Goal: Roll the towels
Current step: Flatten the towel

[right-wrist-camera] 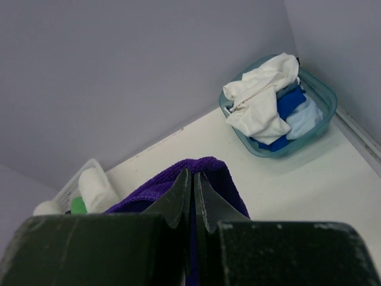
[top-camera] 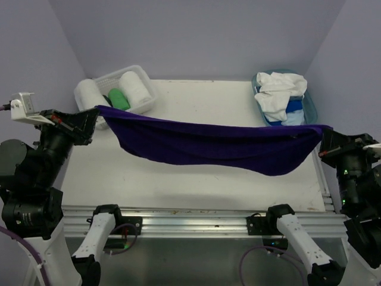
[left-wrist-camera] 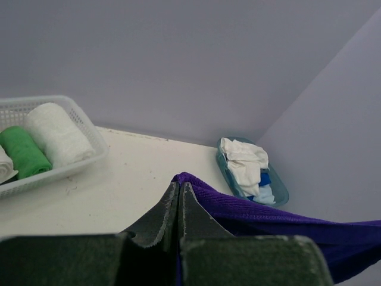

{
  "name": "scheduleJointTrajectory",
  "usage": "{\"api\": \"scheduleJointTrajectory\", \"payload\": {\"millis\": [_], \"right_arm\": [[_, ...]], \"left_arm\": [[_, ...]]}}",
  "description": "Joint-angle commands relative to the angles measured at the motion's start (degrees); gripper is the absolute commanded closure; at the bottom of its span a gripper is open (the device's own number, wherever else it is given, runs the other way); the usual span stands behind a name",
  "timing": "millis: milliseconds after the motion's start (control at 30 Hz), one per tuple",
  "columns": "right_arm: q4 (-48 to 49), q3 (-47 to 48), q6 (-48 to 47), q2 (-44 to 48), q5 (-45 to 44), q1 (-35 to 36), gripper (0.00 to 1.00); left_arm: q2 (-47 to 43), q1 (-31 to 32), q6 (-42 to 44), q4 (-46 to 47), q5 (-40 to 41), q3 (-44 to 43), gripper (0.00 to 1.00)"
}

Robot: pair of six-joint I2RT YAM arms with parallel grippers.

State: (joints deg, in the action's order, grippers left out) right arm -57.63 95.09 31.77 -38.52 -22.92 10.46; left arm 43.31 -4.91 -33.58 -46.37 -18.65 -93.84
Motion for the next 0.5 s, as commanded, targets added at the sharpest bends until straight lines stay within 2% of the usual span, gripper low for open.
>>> {"api": "scheduleJointTrajectory", "payload": {"millis": [0,133,300,367,433,467], "right_arm": [[-3.37,-0.08,-1.01,0.02,-0.2,0.44,1.0],[-1.62,-6.74,0.22,-0.24,0.94,0.35,1.0],[5.14,-19.74,1.1,-3.57,0.94,0.35,1.0],[10.67,-26.34,1.36,-7.95,1.47,0.35,1.0],[17.06,-31.34,1.72,-12.51,1.82,0.35,1.0],[19.46,-32.59,1.89,-17.68,1.91,0.35,1.0]], "left_arm": [[-0.5,-0.45,1.77,-4.17,1.69,-0.47,1.0],[-1.21,-0.45,0.63,-3.82,2.57,6.29,1.0],[2.47,-0.45,-0.95,1.52,4.68,22.19,1.0],[4.49,-0.37,-1.31,4.52,4.86,29.37,1.0],[9.41,-0.45,-1.92,9.44,4.94,33.53,1.0],[13.6,-0.45,-1.92,11.28,5.21,36.86,1.0]]}}
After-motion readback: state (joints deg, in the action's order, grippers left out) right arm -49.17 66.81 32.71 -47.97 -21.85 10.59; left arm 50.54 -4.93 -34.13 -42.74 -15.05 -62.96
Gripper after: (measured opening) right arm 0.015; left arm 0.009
